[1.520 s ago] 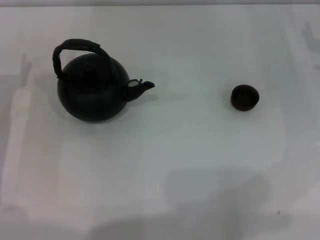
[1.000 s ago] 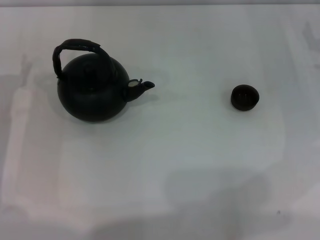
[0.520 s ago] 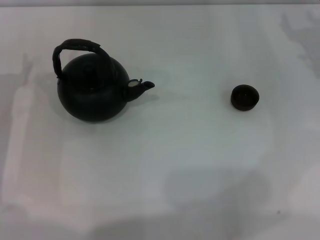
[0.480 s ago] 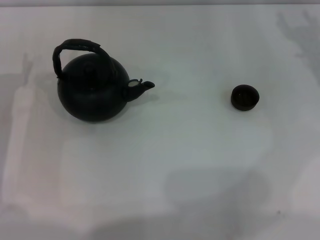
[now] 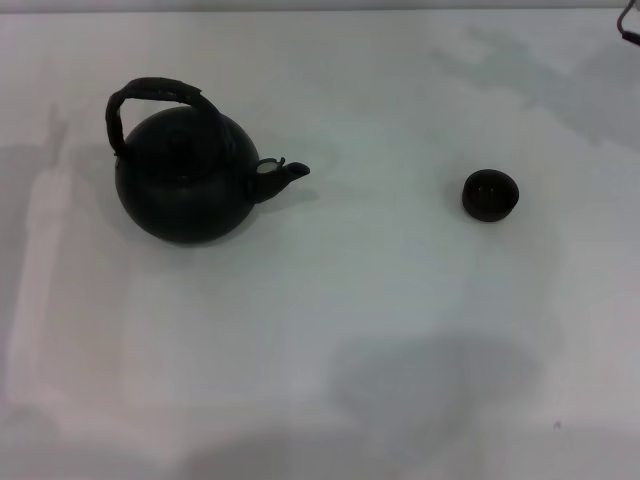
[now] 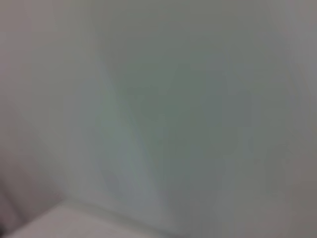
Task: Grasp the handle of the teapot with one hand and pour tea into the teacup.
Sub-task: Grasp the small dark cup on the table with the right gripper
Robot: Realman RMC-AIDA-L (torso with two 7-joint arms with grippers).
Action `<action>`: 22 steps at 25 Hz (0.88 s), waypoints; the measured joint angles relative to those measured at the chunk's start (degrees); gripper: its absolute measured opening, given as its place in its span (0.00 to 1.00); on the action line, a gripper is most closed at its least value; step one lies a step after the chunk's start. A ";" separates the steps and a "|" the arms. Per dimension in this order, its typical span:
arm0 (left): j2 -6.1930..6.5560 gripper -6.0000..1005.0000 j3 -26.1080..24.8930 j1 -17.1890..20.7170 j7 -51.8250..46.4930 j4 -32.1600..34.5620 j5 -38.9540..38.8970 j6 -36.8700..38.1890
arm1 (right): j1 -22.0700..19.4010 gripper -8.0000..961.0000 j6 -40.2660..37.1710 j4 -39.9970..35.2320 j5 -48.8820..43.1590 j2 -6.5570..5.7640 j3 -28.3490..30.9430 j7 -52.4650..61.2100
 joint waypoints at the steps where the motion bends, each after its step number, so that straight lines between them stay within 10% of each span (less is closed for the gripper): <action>1: 0.00 0.84 0.00 -0.06 0.01 0.00 0.03 0.07 | 1.49 0.85 -1.88 0.00 -4.57 -0.85 0.02 2.87; 14: 0.09 0.84 0.00 -0.16 0.25 0.42 -0.27 1.57 | 15.80 0.85 -17.98 -1.40 -35.47 -5.59 0.03 17.43; 22: 0.10 0.84 0.00 -0.18 0.28 0.44 -0.38 2.00 | 19.20 0.85 -20.02 -8.33 -58.40 -2.41 0.00 33.06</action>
